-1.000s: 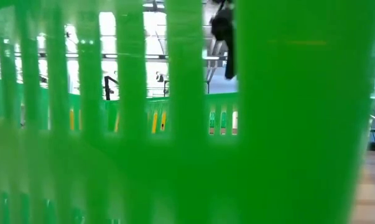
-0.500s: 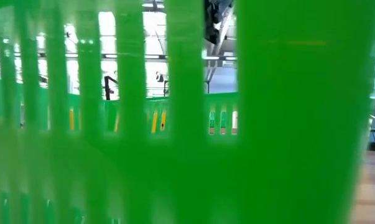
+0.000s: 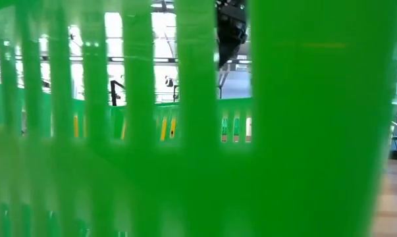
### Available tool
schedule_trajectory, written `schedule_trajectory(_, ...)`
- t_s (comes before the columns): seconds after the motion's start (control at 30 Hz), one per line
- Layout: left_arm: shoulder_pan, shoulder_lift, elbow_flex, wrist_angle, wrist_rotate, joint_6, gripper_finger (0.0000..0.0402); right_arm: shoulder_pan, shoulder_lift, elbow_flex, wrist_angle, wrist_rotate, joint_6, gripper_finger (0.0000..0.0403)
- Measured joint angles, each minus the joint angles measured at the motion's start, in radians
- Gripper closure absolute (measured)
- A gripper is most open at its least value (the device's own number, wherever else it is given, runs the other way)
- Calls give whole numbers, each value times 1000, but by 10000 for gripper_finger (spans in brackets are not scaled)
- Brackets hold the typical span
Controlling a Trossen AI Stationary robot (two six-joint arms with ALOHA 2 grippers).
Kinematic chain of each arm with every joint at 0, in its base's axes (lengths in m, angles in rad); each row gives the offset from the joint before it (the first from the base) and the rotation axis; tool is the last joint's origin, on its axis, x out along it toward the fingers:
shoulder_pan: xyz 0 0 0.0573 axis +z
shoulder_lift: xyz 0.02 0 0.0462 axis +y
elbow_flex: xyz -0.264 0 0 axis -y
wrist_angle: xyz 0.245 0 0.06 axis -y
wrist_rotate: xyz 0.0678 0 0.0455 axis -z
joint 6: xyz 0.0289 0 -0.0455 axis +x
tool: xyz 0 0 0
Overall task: Stack baskets on shelf by color
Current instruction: Adjust the green bin on the shelf
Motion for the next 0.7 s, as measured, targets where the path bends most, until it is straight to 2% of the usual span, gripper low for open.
schedule_trajectory(0.23,1,-5,0,0,-1,1,401,-61,0,-39,3,33,-43,298)
schedule_trajectory(0.4,1,-48,0,0,-47,-10,401,-87,0,-125,26,32,-47,274)
schedule_trajectory(0.7,1,-129,0,0,-50,-14,401,-107,-1,-192,157,30,-147,261)
